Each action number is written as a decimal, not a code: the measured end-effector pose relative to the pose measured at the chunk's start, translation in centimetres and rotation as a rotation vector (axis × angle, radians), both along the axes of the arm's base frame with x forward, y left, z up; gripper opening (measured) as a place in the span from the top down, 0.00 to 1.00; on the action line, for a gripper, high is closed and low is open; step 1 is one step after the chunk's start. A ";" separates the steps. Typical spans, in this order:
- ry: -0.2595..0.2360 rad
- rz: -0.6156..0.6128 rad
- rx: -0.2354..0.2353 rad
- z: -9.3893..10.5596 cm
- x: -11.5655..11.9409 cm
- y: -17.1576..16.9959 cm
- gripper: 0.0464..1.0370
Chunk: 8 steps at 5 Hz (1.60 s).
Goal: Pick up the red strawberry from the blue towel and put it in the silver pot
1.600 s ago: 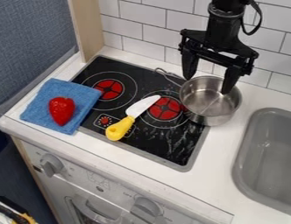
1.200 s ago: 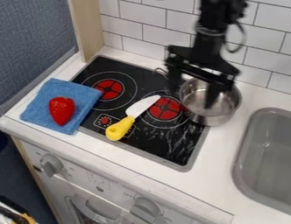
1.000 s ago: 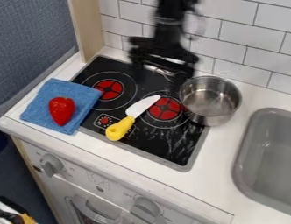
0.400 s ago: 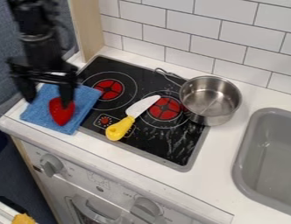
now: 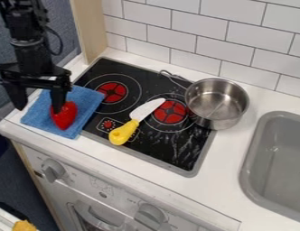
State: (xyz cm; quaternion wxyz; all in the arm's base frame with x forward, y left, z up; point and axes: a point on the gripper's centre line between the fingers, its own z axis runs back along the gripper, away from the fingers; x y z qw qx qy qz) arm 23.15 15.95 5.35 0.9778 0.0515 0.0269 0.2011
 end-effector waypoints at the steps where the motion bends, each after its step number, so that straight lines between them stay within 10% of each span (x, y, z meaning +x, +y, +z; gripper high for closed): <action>1: -0.023 -0.020 0.005 0.1 1.0 -0.9 0.04; 5: 0.051 -0.024 0.044 -2.0 2.4 -1.3 0.07; 6: 0.054 -0.040 0.044 -2.0 2.6 -1.7 0.29; 8: 0.007 -0.144 0.085 2.2 5.4 -6.4 0.30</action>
